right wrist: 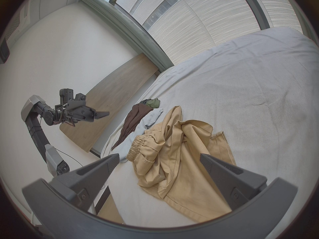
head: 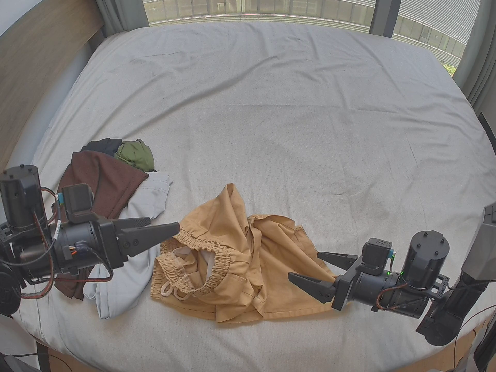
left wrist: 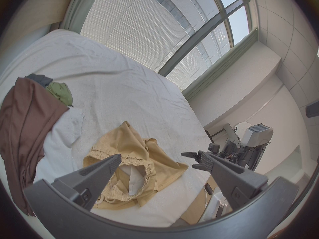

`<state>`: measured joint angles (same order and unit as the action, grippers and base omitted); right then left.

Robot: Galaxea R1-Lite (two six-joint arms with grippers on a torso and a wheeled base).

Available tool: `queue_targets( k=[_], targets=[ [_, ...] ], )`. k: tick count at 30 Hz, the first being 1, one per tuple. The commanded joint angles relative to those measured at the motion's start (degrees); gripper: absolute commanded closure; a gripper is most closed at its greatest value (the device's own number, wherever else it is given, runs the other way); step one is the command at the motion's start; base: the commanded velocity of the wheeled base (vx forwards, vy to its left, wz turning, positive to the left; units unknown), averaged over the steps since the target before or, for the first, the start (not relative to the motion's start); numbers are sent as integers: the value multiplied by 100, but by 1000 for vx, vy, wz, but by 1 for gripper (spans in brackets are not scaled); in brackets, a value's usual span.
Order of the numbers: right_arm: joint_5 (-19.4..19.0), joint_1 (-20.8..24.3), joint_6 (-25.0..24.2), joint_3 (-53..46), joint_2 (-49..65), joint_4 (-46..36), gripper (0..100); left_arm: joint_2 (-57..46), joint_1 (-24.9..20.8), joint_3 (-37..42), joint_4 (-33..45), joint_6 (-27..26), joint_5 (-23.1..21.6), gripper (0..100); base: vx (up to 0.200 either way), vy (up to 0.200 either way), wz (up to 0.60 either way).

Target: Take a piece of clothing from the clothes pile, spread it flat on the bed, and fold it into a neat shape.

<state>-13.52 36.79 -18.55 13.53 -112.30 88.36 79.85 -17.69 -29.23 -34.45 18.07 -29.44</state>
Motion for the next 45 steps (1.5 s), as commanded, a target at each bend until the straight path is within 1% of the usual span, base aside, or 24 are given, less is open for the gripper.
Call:
queue_targets(
  k=[1, 3, 7, 8, 11, 16, 19, 21, 23, 24, 25, 26, 33, 38, 41, 45],
  targets=[
    [-2, -23, 1, 27, -29, -3, 0, 242, -103, 120, -18, 21, 0, 0, 0, 0, 0],
    [-2, -23, 1, 44, -29, -3, 0, 382, -209, 155, -27, -5, 0, 0, 0, 0, 0],
    [-2, -23, 1, 36, -55, -3, 0, 628, -253, 207, -167, -14, 8, 0, 0, 0, 0],
    [-2, -67, 1, 36, -73, -3, 0, 760, -253, 243, -369, -5, 17, 0, 0, 0, 0],
    [-2, -93, 1, 44, -82, -3, 0, 831, -279, 357, -598, 21, 17, 0, 0, 0, 0],
    [-2, -93, 1, 53, -82, -3, 0, 1138, -648, 445, -695, 21, 35, 0, 0, 0, 0],
    [-2, -102, 1, 53, -73, -3, 0, 1358, -745, 445, -826, 21, 35, 0, 0, 0, 0],
    [-2, -137, 1, 53, -73, -3, 0, 1499, -789, 462, -1099, 30, 44, 0, 0, 0, 0],
    [-2, -137, 1, 53, -73, -3, 0, 1560, -798, 480, -1204, 30, 52, 0, 0, 0, 0],
    [-2, -146, 1, 53, -64, -3, 0, 1674, -798, 524, -1442, 48, 52, 0, 0, 0, 0],
    [-2, -146, 1, 53, -64, -3, 0, 1674, -798, 524, -1459, 48, 52, 0, 0, 0, 0],
    [-2, -163, 10, 53, -64, -3, 0, 1797, -798, 577, -1635, 57, 52, 0, 0, 0, 0],
    [-2, -225, 10, 62, -64, 6, 0, 2263, -912, 594, -2031, 65, 79, 0, 0, 0, 0],
    [-2, -269, 10, 97, -64, -3, 0, 2430, -1035, 594, -2277, 399, 184, 0, 0, 0, 0],
    [-2, -278, 10, 106, -64, -3, 0, 2641, -1070, 585, -2408, 452, 184, 0, 0, 0, 0],
    [-2, -313, 10, 132, -46, -3, 0, 2896, -1079, 550, -2804, 496, 184, 0, 0, 0, 0]
  ],
)
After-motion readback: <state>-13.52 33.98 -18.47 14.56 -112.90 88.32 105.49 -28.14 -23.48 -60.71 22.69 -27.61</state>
